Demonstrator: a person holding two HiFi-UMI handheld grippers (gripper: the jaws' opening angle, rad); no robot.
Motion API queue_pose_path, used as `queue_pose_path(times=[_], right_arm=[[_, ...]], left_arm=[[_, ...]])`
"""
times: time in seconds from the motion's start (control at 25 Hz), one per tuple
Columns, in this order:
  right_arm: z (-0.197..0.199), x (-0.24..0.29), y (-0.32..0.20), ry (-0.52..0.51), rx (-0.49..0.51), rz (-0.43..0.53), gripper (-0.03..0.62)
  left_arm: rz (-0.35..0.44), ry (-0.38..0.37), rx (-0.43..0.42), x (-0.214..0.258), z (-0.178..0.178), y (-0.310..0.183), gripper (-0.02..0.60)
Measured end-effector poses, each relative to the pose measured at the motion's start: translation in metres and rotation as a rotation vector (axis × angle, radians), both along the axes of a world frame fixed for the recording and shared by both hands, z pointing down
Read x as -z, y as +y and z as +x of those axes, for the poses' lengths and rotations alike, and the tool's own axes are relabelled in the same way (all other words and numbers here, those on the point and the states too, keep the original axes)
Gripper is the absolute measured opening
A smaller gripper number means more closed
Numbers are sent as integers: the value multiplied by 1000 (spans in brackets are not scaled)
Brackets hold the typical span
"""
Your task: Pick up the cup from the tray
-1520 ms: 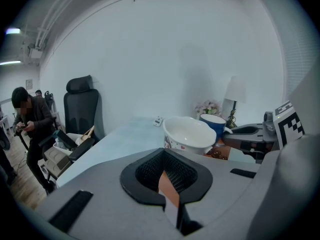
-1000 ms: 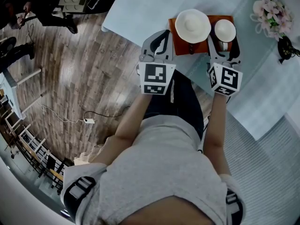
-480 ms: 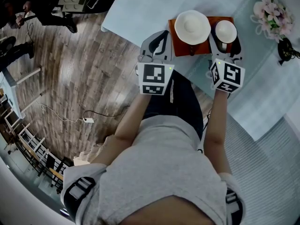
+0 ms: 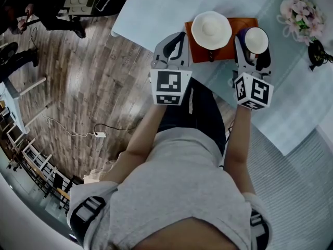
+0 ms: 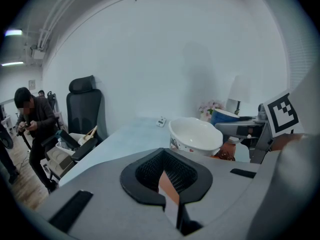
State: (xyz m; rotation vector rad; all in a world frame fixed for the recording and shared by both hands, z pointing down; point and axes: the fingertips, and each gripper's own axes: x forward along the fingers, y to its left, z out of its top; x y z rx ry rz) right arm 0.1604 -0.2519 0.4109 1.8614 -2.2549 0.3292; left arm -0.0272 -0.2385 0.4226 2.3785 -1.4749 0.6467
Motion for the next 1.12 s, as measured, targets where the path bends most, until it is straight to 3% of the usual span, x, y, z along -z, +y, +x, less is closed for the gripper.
queue_pose_path(times=[0.28, 0.64, 0.84, 1.12], right_arm=[[64, 24, 14, -4, -165, 45, 347], [152, -22, 45, 9, -378, -44, 347], [164, -42, 55, -13, -421, -77, 347], [156, -55, 60, -19, -406, -93, 347]], left_arm=[[25, 6, -17, 9, 10, -1, 6], [96, -17, 37, 30, 2, -1, 6], [159, 9, 17, 57, 23, -4, 6], [242, 99, -129, 89, 97, 7, 6]])
